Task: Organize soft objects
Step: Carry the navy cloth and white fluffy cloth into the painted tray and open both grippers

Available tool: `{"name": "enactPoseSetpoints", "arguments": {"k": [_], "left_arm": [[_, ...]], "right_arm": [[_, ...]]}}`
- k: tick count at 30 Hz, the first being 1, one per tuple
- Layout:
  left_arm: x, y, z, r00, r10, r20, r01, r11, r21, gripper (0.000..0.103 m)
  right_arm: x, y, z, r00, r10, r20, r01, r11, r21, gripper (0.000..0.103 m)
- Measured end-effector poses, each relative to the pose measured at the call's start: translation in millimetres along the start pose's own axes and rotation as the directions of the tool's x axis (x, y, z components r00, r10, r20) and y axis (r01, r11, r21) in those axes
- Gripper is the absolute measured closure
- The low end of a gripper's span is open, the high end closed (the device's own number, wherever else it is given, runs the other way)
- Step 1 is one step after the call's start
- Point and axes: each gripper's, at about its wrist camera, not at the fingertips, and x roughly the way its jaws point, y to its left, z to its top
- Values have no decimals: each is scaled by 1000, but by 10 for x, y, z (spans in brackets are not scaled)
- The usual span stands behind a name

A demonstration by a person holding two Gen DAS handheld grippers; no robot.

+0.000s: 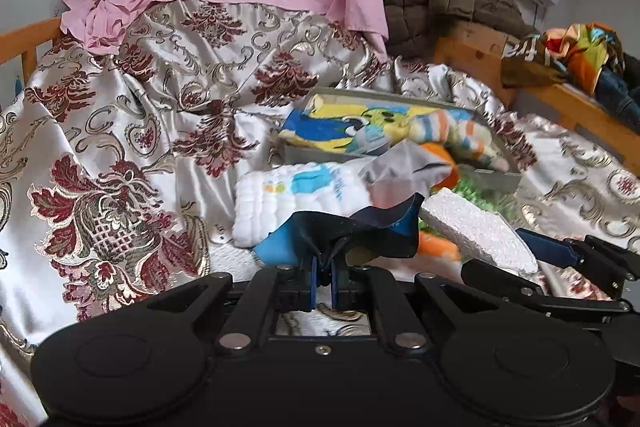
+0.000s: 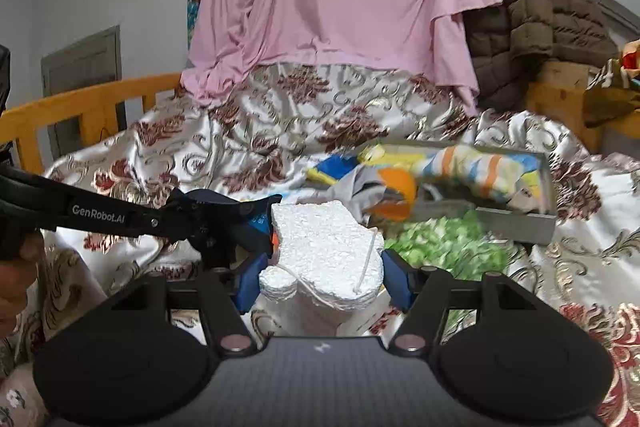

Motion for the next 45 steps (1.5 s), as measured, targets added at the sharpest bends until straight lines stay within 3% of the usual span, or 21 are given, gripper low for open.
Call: {"name": "enactPoseSetpoints", "arguments": {"k": [6,13,24,32,40,45], "left_arm": [[-175,-122,140,999,-24,39,25,999,-48,97],[-282,-229,351,997,-4,71,9,997,-72,97],[-43,-502,810,996,-49,75,56,994,-94,97],[530,-866,1364,994,-84,73,90,993,-80,97],[1399,-1266,1870,991,-105,84,108,994,-34,97],[1939,-1384,2017,990,-121,74,122,992,-15,97]], "right_arm": [[-178,-96,96,998,-25,52,24,999,27,37],[-321,-272,182,994,-60,92,54,996,67,37],[-308,-573,393,987,-102,127,90,991,101,37],[61,-1131,734,974,-171,150,150,978,143,37],[683,-1748,844,968,-210,134,186,968,169,37],[1123,-1988,949,971,-218,96,208,972,106,37]]}}
